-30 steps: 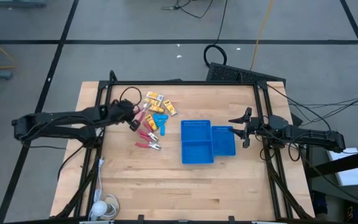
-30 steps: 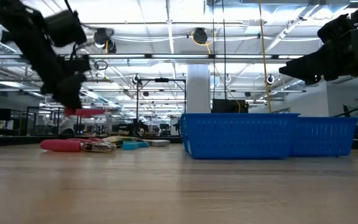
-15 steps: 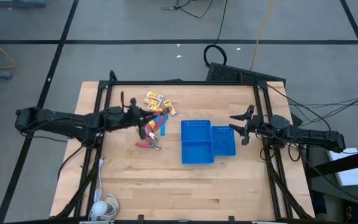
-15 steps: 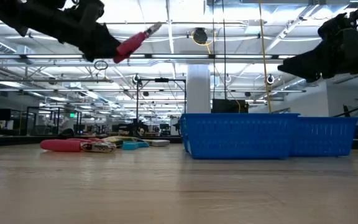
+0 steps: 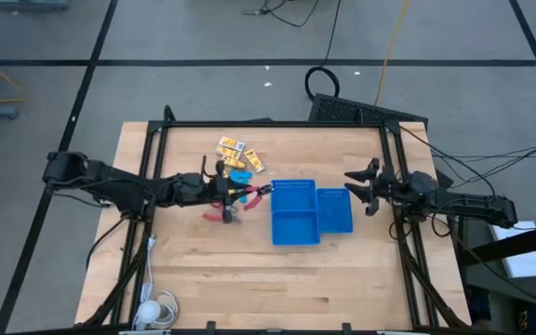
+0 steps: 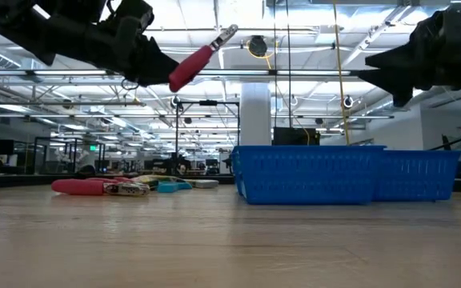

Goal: Pick & Place School Supplies
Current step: Put the top pink hole puncher into the right vertical blue bin

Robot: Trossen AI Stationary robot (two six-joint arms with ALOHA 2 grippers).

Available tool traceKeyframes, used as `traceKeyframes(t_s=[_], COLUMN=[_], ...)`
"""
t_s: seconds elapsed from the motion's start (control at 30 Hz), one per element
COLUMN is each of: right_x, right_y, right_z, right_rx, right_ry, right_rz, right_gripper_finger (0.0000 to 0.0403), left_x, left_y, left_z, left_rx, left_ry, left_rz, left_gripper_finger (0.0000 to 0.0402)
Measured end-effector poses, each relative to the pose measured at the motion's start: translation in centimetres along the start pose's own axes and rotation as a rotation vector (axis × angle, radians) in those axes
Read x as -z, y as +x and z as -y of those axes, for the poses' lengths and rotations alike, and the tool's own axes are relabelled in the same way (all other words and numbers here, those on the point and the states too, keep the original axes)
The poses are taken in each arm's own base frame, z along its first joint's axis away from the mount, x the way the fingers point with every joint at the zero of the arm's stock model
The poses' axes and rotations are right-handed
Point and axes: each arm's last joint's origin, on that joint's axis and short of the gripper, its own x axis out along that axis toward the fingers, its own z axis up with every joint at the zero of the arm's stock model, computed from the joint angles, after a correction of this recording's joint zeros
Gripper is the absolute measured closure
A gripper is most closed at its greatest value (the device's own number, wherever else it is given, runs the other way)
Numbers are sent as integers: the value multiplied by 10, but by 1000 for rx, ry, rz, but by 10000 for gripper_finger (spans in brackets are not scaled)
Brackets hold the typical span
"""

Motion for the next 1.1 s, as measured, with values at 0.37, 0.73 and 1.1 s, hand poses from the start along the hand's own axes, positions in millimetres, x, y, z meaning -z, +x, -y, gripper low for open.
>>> traceKeyframes(t_s=[0.37, 0.73, 1.1], right_x=[-2, 3, 10], right_y=[1, 37, 139], right_z=[2, -9, -39], right_rx=[74, 21, -16], right_ry=[146, 11, -194], right_rz=[44, 55, -90], right_gripper_finger=[234, 234, 234], left_x=[1, -1, -2], left_y=[2, 2, 2], left_z=[-3, -5, -6], left_rx=[-12, -20, -18], left_ry=[-4, -8, -9], left_rz=[5, 24, 28], left_gripper_finger=[358, 358, 357])
